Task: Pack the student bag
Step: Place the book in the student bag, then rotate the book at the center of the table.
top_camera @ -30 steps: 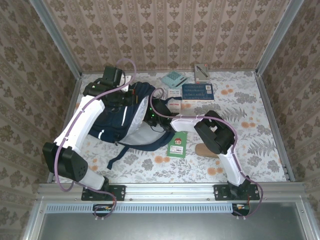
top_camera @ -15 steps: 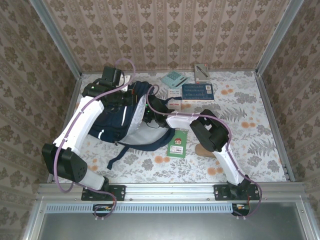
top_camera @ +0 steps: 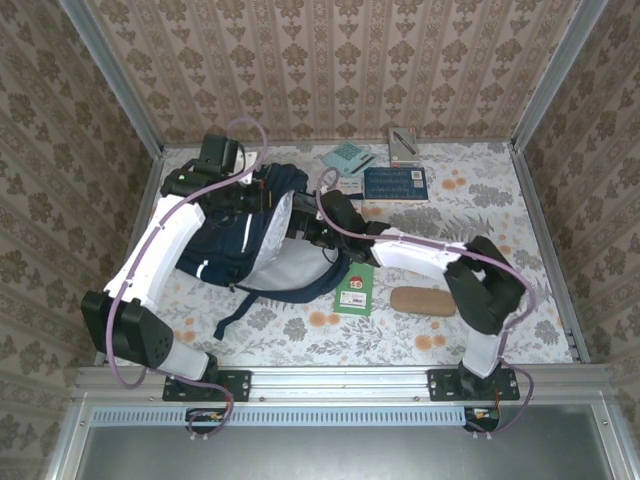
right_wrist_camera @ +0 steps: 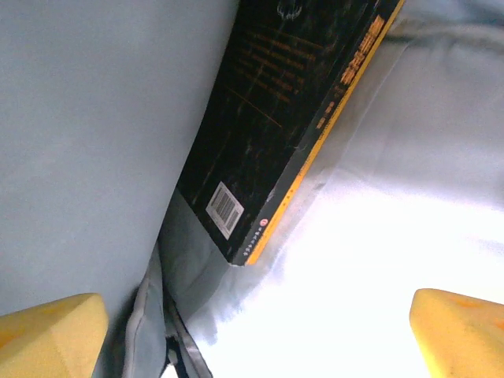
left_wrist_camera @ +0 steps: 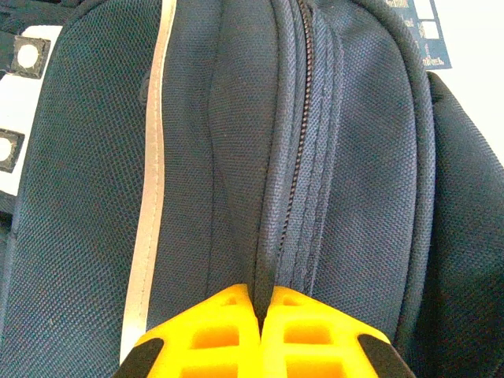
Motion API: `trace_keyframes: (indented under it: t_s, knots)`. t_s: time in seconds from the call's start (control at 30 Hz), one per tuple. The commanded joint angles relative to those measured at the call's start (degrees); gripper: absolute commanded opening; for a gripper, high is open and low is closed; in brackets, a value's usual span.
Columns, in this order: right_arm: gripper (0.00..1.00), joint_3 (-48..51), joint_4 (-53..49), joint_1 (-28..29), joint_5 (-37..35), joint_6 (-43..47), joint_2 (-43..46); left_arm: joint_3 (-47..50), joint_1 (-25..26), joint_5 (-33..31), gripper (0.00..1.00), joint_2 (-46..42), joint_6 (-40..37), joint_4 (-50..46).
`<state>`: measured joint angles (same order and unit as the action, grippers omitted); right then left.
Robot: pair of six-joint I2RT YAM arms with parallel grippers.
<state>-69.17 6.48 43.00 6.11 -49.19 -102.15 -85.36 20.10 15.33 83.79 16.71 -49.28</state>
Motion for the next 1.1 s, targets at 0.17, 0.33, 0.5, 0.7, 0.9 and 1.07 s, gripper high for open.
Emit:
trace_keyframes:
  t_s: [0.17, 0.33, 0.5, 0.7, 0.9, 1.07]
  knots:
    - [1.0, 4.88, -15.74, -2.55, -16.27, 13.58, 11.26, 1.32, -2.6, 2.35, 0.0, -5.44, -0.82, 3.93]
    - [1.0, 3.94, -19.81, -8.99, -20.16, 13.21, 11.76, 1.53, -2.61, 3.01, 0.0, -5.58, -0.28, 4.28]
    - [1.0, -0.32, -19.72, -18.91, -15.42, 15.09, 6.48, 2.22, -2.52, 3.56, 0.0, -5.74, 0.5, 4.7]
    - [1.0, -14.51, -24.92, -27.17, -13.19, 17.14, -6.49, 2.48, -1.95, 3.73, 0.0, -5.74, 1.3, 5.41]
    - [1.0, -27.72, -27.51, -30.93, -9.02, 17.96, -18.96, 1.79, -1.05, 2.82, 0.0, -5.06, 1.17, 5.22]
    - [1.0, -38.14, -30.65, -33.56, -4.74, 17.07, -28.3, 0.87, -0.27, 2.45, 0.0, -4.19, 1.39, 5.25]
